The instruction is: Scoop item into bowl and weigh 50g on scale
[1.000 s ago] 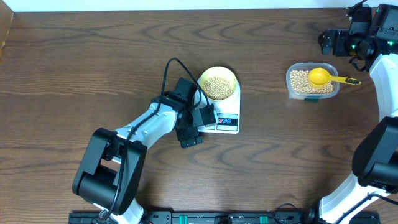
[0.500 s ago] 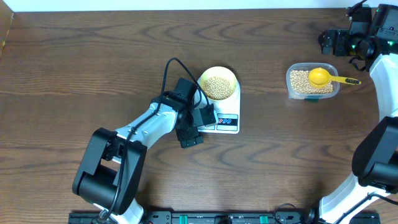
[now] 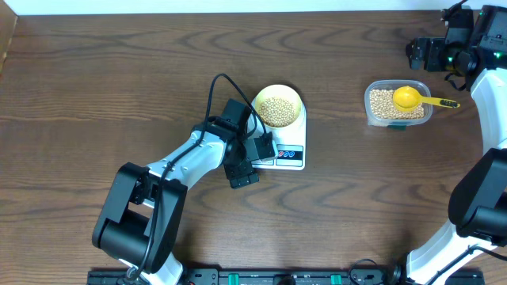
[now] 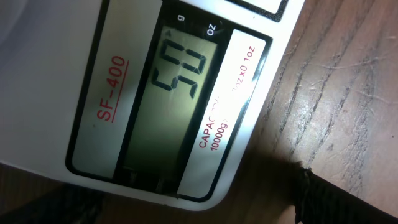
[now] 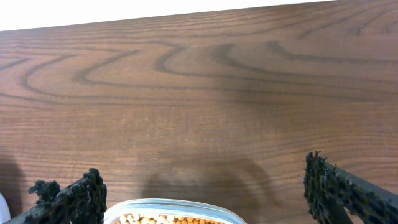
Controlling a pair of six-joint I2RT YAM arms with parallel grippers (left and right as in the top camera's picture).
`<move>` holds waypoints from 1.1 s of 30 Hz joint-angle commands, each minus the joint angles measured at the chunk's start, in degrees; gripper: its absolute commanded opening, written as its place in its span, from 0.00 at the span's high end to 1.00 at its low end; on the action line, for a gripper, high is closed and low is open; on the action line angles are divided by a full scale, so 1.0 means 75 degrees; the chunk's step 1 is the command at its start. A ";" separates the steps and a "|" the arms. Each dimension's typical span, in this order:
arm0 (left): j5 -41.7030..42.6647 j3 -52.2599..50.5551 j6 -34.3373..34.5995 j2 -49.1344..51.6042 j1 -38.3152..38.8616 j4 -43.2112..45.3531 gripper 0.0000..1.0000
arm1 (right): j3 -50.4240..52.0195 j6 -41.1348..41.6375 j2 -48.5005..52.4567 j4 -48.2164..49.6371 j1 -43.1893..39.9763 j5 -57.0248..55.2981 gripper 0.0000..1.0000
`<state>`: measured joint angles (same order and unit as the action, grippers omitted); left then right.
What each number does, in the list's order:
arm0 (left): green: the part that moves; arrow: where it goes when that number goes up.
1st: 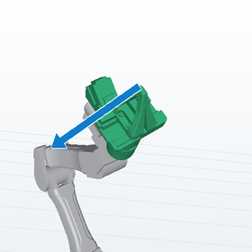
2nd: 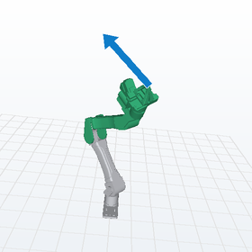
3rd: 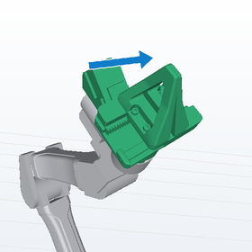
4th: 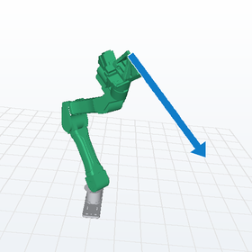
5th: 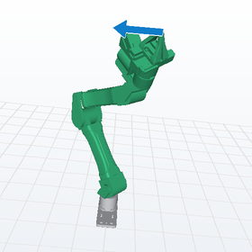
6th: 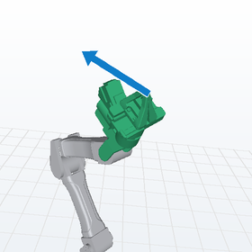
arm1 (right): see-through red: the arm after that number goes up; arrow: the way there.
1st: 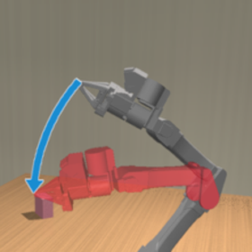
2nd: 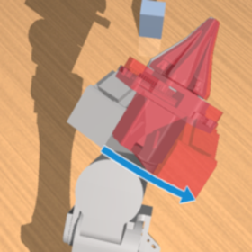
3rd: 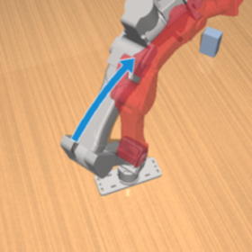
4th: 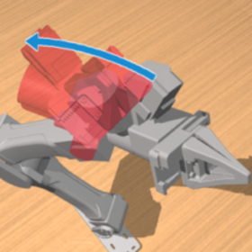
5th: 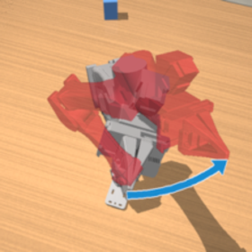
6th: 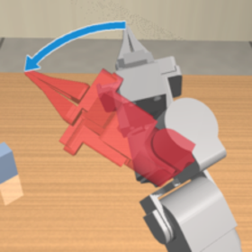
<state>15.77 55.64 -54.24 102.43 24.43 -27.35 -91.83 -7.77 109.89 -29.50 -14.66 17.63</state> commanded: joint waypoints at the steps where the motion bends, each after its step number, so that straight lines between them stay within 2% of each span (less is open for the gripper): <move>1: 0.0146 -0.0131 -0.0219 0.0417 0.0096 -0.0023 0.02 | -0.0096 -0.0003 -0.0006 -0.0017 0.0032 0.0099 0.01; 17: 0.0146 -0.0131 -0.0219 0.0417 0.0096 -0.0023 0.03 | -0.0096 -0.0003 -0.0181 -0.0023 0.0195 0.0099 0.01; 26: 0.0146 -0.0131 -0.0219 0.0417 0.0096 -0.0023 0.02 | -0.0096 -0.0006 -0.1941 -0.0041 0.1026 0.0099 0.01; 33: 0.0146 -0.0131 -0.0219 0.0417 0.0096 -0.0023 0.02 | -0.0096 0.0000 -0.2766 0.0000 0.1157 0.0131 0.01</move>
<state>15.77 55.64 -54.24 102.43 24.43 -27.35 -92.03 -7.77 89.97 -29.65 -6.24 18.31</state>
